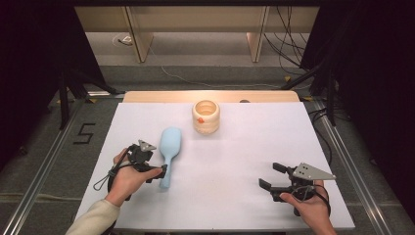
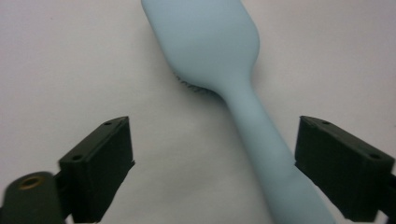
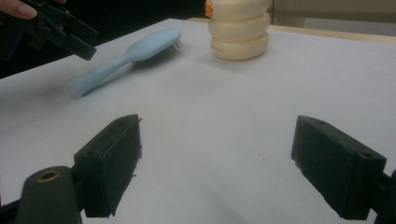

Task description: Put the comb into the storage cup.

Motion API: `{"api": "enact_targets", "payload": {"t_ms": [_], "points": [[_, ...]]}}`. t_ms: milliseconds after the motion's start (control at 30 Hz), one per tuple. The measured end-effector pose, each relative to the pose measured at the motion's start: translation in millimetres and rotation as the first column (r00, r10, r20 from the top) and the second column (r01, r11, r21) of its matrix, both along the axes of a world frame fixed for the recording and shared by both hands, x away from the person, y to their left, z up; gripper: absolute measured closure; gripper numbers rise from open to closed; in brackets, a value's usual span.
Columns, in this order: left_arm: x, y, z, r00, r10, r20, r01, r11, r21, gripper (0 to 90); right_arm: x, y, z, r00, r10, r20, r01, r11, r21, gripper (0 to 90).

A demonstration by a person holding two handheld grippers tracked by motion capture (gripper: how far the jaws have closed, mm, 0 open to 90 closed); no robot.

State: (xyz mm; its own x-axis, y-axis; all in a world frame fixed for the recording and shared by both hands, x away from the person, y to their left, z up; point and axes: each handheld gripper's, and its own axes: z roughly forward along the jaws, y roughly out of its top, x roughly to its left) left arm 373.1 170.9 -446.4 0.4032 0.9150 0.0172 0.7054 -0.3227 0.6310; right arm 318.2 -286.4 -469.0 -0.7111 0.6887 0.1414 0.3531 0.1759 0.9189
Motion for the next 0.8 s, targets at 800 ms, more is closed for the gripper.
{"api": "enact_targets", "payload": {"t_ms": [800], "points": [[33.5,-36.3,-7.4,0.9876,0.073,-0.139,-0.071,0.9974,0.015,6.9,0.2,-0.4,0.2,1.0000,-0.001,0.005,0.001,1.0000,0.000,17.1]]}}
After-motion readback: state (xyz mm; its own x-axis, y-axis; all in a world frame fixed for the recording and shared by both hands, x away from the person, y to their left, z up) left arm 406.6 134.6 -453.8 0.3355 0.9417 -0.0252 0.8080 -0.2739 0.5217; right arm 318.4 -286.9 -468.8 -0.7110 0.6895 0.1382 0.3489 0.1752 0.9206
